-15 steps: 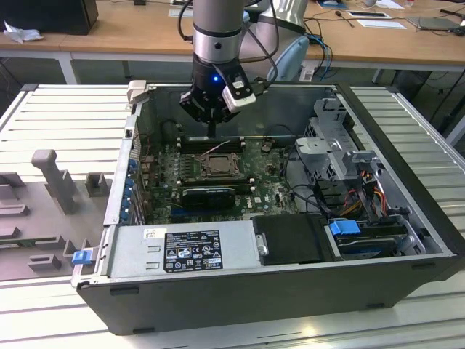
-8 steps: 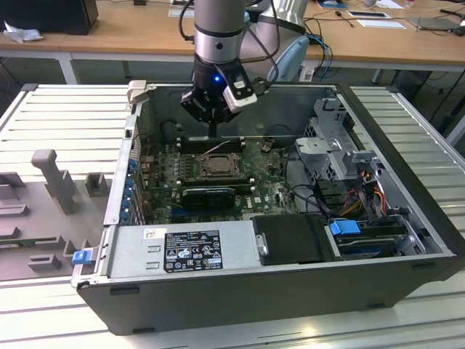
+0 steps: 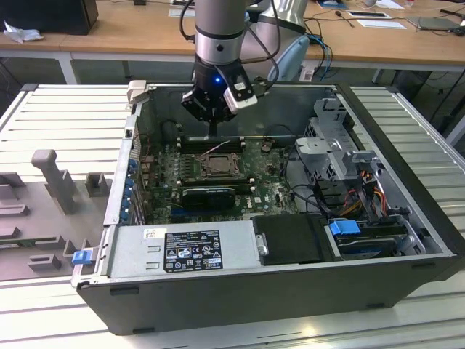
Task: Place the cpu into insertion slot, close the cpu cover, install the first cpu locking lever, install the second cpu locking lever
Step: 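Install the first cpu locking lever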
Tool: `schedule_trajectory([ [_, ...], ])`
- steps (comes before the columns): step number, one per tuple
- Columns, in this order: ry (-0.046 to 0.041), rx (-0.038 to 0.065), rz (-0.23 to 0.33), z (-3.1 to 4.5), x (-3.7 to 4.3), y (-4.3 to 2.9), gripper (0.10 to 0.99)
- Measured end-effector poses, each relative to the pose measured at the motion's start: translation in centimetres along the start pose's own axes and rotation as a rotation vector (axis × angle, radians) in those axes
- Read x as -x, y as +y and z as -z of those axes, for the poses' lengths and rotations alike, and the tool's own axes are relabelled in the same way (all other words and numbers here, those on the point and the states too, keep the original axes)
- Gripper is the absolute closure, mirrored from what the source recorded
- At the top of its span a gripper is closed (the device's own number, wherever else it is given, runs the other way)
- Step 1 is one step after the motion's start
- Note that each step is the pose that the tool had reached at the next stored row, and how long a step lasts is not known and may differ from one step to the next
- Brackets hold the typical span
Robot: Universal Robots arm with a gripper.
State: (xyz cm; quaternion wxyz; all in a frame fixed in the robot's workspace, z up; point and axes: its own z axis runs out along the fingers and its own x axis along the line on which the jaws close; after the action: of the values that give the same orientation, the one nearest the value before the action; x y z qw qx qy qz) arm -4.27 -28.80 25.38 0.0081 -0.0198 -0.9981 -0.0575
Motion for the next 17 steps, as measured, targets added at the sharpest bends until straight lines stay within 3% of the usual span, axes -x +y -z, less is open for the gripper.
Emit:
schedule_trajectory([
  [5, -0.0021, 0.004, 0.014, -0.28, 0.02, -0.22, 0.98],
  [8, -0.0112, 0.005, 0.033, -0.51, 0.04, -0.62, 0.98],
  [13, -0.0095, 0.007, 0.059, -1.0, 0.09, -0.72, 0.98],
  [17, -0.0086, 0.007, 0.08, -2.17, 0.44, -0.67, 0.98],
])
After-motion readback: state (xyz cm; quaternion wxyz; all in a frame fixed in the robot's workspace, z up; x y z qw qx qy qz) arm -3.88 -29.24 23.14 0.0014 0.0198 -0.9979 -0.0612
